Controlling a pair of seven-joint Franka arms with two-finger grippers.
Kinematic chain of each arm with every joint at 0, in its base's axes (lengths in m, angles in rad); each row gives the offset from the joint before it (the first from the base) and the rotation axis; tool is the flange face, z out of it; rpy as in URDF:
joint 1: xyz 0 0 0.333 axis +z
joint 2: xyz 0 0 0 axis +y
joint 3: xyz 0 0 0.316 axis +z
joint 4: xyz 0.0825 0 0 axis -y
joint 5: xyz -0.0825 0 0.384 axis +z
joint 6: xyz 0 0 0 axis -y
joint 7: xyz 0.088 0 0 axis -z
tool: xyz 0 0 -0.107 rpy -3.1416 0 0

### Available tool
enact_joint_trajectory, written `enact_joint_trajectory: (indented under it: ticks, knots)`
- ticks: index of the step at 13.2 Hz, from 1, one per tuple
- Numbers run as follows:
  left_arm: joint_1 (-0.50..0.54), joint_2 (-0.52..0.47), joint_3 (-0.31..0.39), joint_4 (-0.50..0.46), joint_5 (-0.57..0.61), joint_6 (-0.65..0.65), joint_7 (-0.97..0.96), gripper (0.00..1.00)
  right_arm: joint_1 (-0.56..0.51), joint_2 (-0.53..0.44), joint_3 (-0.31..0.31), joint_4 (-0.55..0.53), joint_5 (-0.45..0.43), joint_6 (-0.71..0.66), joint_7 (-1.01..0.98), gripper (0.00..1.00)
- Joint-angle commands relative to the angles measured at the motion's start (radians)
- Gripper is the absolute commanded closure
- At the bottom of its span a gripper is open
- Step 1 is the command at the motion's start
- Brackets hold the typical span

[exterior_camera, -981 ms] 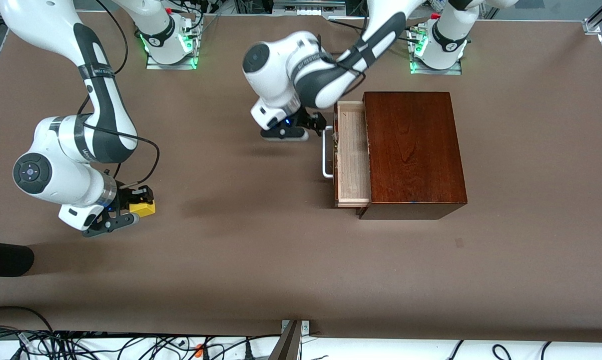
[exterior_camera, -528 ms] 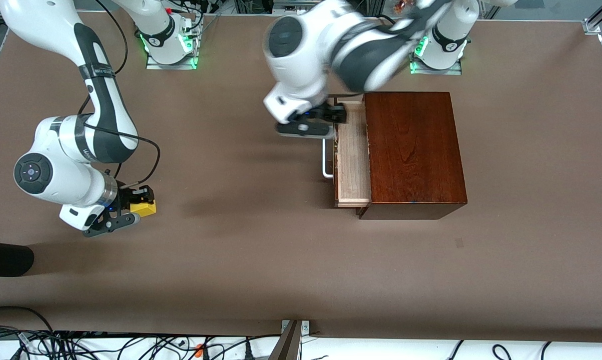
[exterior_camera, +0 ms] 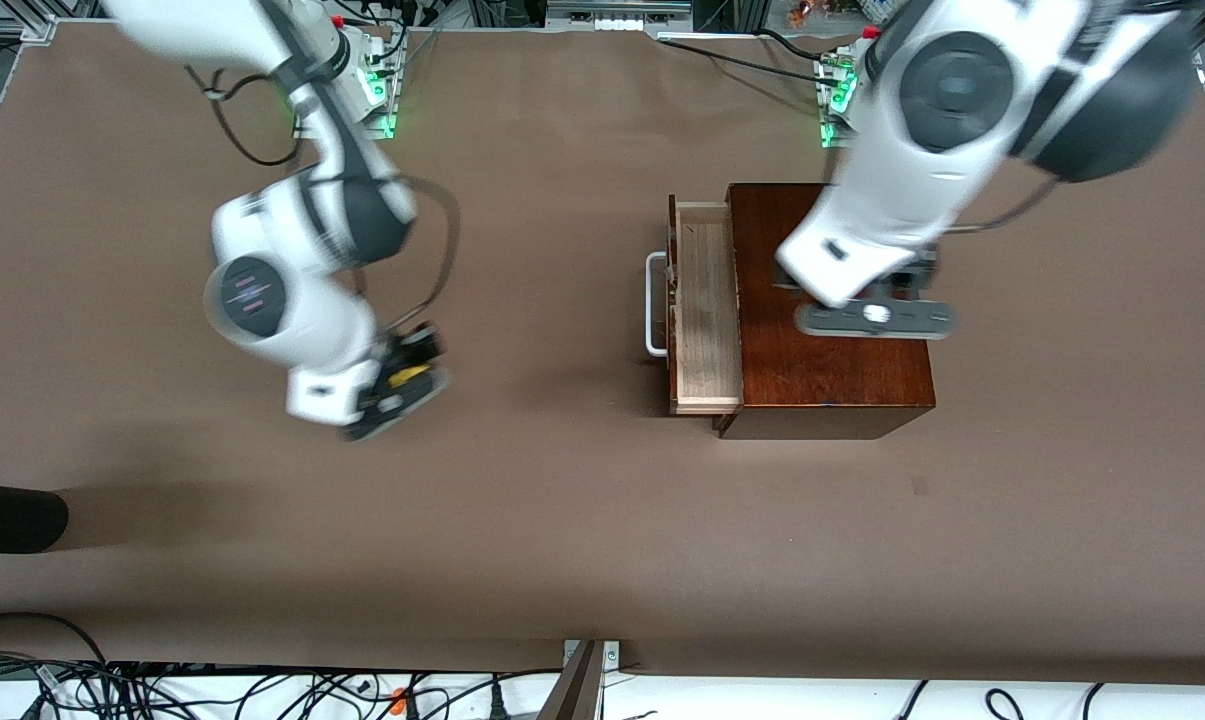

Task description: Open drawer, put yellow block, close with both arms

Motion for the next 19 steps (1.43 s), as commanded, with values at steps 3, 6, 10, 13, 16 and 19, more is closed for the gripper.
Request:
enact_joint_trajectory:
  ticks: [3,6,10,13,16,19]
  knots:
    - [0.152,-0.082,0.009,-0.046,-0.090,-0.026,0.185,0.00,0.212,0.030,-0.004,0.079,-0.003,0.086,0.024,0.88]
    - [0.094,-0.224,0.229,-0.256,-0.203,0.120,0.279,0.00,0.341,0.051,-0.003,0.177,-0.037,0.072,-0.019,0.88]
    - [0.009,-0.349,0.396,-0.453,-0.259,0.298,0.386,0.00,0.465,0.129,-0.001,0.287,-0.037,0.059,-0.115,0.88]
    - [0.008,-0.338,0.373,-0.427,-0.168,0.267,0.377,0.00,0.564,0.246,-0.007,0.413,-0.077,-0.005,-0.129,0.88]
    - [0.009,-0.338,0.371,-0.427,-0.168,0.266,0.382,0.00,0.569,0.275,-0.003,0.484,-0.078,-0.081,-0.177,0.88]
    - [0.011,-0.332,0.373,-0.419,-0.170,0.266,0.383,0.00,0.581,0.303,-0.009,0.486,-0.084,-0.081,-0.189,0.88]
